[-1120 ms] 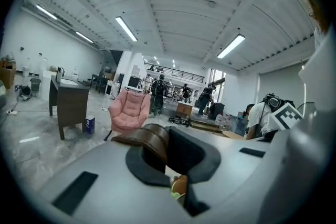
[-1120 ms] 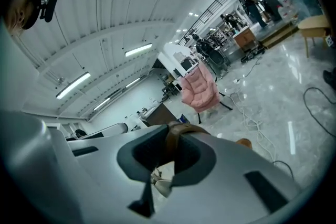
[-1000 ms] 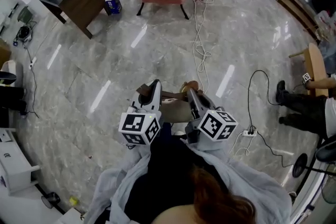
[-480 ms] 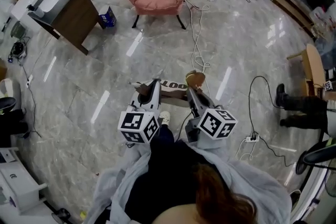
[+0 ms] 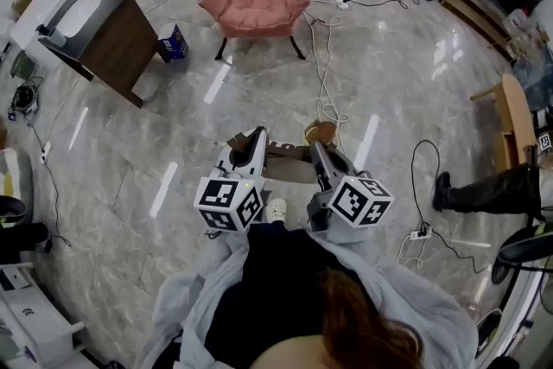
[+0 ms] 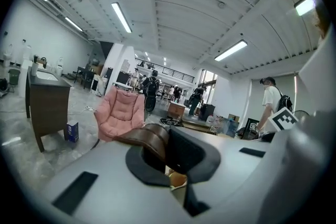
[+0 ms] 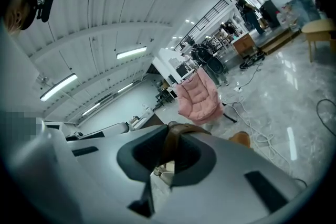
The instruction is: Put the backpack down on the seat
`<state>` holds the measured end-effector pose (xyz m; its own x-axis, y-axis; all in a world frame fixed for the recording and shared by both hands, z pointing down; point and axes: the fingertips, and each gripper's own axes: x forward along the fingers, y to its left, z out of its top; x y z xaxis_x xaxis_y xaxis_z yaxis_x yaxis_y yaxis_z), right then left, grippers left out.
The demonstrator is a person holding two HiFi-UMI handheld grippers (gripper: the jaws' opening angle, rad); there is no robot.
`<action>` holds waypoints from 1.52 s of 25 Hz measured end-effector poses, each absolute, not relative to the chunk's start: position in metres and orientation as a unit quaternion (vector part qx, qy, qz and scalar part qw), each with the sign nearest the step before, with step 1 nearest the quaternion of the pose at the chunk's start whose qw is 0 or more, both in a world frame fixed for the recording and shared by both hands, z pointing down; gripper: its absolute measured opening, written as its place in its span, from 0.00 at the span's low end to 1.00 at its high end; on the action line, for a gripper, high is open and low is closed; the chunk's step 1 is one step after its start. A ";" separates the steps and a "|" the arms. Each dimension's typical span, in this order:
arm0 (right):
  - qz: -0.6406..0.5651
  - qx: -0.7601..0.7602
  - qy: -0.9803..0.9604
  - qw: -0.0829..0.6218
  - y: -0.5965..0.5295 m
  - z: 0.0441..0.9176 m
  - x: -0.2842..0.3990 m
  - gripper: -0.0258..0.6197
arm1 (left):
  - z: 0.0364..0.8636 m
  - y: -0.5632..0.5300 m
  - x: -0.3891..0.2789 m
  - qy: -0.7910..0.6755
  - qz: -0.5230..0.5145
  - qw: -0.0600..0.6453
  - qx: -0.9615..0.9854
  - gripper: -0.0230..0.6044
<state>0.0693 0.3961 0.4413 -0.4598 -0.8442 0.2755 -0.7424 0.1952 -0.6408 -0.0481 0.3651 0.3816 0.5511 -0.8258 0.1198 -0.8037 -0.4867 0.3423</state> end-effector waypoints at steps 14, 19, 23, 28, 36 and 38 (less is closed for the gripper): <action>-0.385 -0.506 0.768 0.076 0.377 0.442 0.050 0.09 | 0.382 0.345 -0.069 -0.476 -0.044 0.190 0.858 0.06; -0.401 -0.501 0.765 0.060 0.356 0.461 0.048 0.09 | 0.404 0.323 -0.072 -0.487 -0.032 0.217 0.846 0.06; -0.401 -0.497 0.767 0.057 0.319 0.465 0.051 0.09 | 0.406 0.289 -0.069 -0.494 -0.027 0.206 0.844 0.06; -0.407 -0.481 0.774 0.059 0.260 0.459 0.055 0.09 | 0.400 0.233 -0.065 -0.506 -0.028 0.204 0.838 0.06; -0.417 -0.462 0.782 0.040 0.178 0.461 0.058 0.09 | 0.404 0.155 -0.063 -0.527 -0.025 0.215 0.822 0.06; -0.422 -0.459 0.781 0.038 0.161 0.462 0.059 0.09 | 0.405 0.139 -0.063 -0.529 -0.025 0.220 0.819 0.06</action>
